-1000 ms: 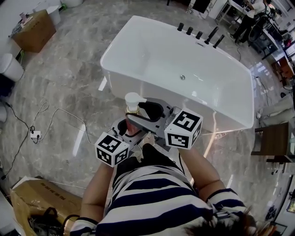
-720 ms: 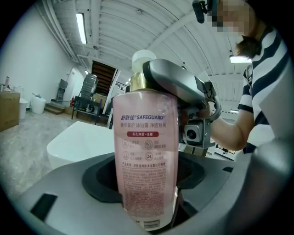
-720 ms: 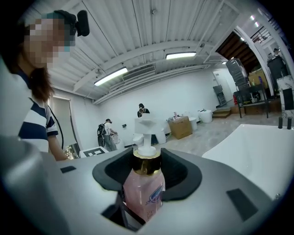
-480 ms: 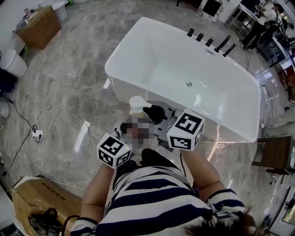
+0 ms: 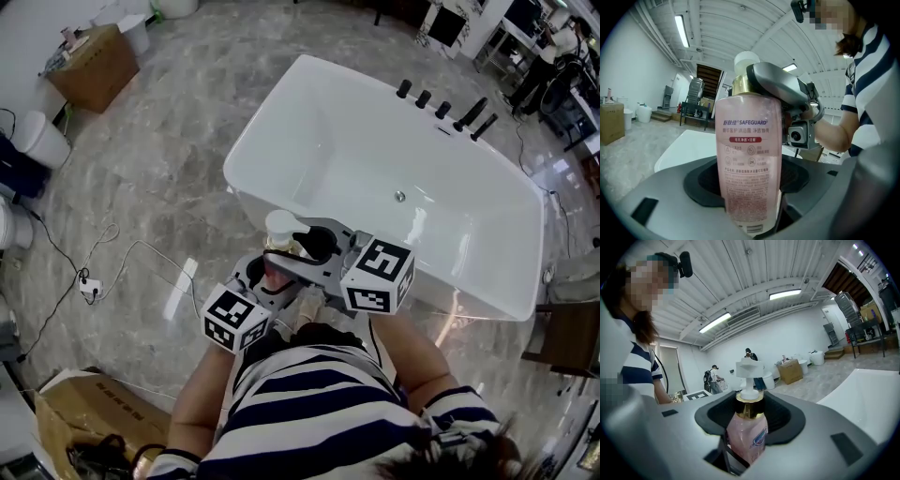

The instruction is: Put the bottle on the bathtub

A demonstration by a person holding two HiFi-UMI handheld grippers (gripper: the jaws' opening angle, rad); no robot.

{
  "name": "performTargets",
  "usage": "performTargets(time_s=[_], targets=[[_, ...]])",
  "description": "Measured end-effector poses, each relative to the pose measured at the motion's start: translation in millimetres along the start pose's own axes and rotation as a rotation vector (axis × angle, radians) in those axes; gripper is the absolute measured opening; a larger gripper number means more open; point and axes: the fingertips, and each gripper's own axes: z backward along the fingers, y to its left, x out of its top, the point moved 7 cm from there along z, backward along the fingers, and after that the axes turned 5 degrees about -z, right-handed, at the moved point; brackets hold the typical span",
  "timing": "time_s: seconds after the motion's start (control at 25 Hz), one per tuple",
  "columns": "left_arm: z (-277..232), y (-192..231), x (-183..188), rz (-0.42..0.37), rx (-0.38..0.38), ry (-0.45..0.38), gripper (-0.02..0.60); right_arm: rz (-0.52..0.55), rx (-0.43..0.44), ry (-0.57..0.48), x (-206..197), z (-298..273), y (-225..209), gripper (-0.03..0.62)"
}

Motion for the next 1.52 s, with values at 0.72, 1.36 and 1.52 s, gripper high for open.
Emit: performTargets(time_s=[0.72, 1.36, 1.52], targets=[[-46.4, 72.5, 24.0, 0.013, -0.066, -0.013, 0.313, -0.011, -0.083, -0.024, 35.5, -25.8, -70.5, 0.195], [-31.2, 197.8, 38.0, -0.033, -0.248, 0.049, 0.313, -0.087, -0.262, -0.118, 70.3, -121.0, -116.9, 0.193], [-42.3, 216.5, 42.9, -0.043, -0.306, 0.066, 0.314, -0.112, -0.317, -0.148, 76.7, -124.7, -132.8, 0.192]])
